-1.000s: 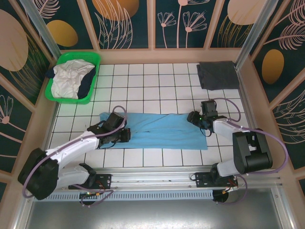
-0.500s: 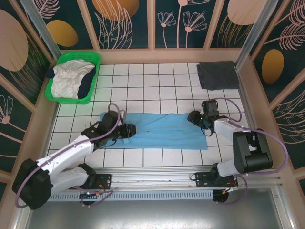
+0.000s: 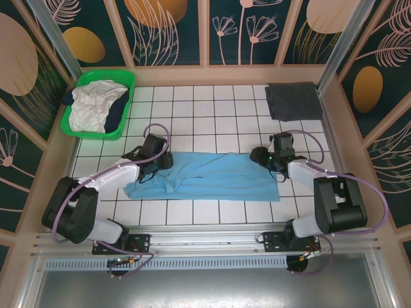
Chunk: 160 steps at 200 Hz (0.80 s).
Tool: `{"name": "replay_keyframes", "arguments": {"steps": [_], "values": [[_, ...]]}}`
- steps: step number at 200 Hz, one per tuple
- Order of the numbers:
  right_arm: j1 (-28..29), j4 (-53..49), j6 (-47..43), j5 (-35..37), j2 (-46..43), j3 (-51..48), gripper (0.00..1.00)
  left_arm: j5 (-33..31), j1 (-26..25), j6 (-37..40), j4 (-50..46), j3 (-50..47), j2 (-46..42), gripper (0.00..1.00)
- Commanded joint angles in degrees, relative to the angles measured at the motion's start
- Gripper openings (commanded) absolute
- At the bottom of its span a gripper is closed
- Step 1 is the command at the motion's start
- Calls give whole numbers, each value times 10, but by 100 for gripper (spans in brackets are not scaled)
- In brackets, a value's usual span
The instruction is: Fold and stack the t-shirts
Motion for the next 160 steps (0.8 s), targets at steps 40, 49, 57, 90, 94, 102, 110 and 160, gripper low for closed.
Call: {"name": "replay_keyframes", "arguments": {"steps": [40, 49, 57, 90, 94, 102, 110, 160], "values": [[-1, 29, -5, -18, 37, 11, 53, 68, -8, -104, -15, -135, -124, 35], [-1, 34, -5, -20, 40, 11, 53, 69, -13, -117, -24, -150, -137, 34], [-1, 37, -3, -20, 42, 12, 53, 57, -20, -131, -39, -158, -151, 33], [-1, 51, -2, -34, 49, 16, 53, 36, -33, -167, -85, -170, -208, 32], [-1, 53, -2, -35, 51, 16, 53, 30, -34, -173, -93, -170, -214, 32], [-1, 56, -2, -36, 55, 16, 54, 22, -35, -183, -110, -171, -227, 32], [-1, 58, -1, -37, 59, 15, 54, 19, -38, -191, -121, -173, -239, 33], [2, 75, 2, -49, 79, 10, 54, -27, -44, -218, -131, -177, -249, 36]]}}
